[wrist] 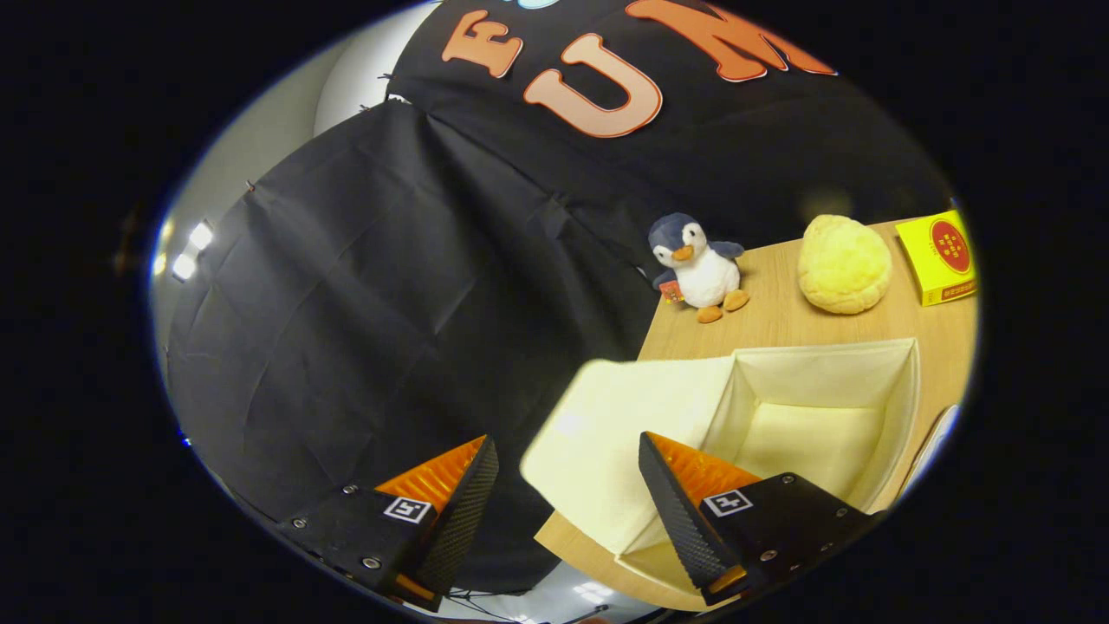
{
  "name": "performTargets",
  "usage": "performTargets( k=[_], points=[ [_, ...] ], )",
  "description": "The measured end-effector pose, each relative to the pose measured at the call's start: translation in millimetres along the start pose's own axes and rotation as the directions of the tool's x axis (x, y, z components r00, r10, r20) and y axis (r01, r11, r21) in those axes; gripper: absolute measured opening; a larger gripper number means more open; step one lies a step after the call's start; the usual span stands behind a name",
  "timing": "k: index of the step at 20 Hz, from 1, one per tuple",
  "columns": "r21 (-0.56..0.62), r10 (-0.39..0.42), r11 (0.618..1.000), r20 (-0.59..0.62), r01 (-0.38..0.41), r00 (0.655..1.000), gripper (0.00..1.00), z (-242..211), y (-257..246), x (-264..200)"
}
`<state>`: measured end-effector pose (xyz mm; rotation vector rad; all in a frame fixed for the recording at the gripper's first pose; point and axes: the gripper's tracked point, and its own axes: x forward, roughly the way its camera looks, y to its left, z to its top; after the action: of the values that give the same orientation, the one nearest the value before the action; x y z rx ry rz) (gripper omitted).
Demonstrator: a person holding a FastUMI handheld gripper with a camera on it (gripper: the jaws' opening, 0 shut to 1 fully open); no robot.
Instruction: Open the storage box then place both shoes into the box .Put the left shoe in first, then the right shoe, with the right side of both shoes facing outward in a uniform manner.
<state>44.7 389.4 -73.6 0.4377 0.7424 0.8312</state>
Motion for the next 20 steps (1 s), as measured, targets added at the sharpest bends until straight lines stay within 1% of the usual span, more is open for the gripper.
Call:
performTargets(
  k=[4,9,12,15,20],
  points=[
    [-0.015,-0.123,0.992,0.082,0.124,0.989,0.98,13.7,-52.0,-29.2],
    [-0.012,-0.272,0.961,0.137,0.277,0.952,0.98,17.0,-122.7,-72.7],
    [-0.020,-0.357,0.932,0.141,0.363,0.923,0.98,9.8,-161.9,-101.7],
    [-0.042,-0.442,0.891,0.148,0.452,0.885,0.98,0.8,-196.4,-133.0],
    [-0.070,-0.550,0.823,0.151,0.564,0.821,0.98,-16.6,-239.9,-176.2]
  ],
)
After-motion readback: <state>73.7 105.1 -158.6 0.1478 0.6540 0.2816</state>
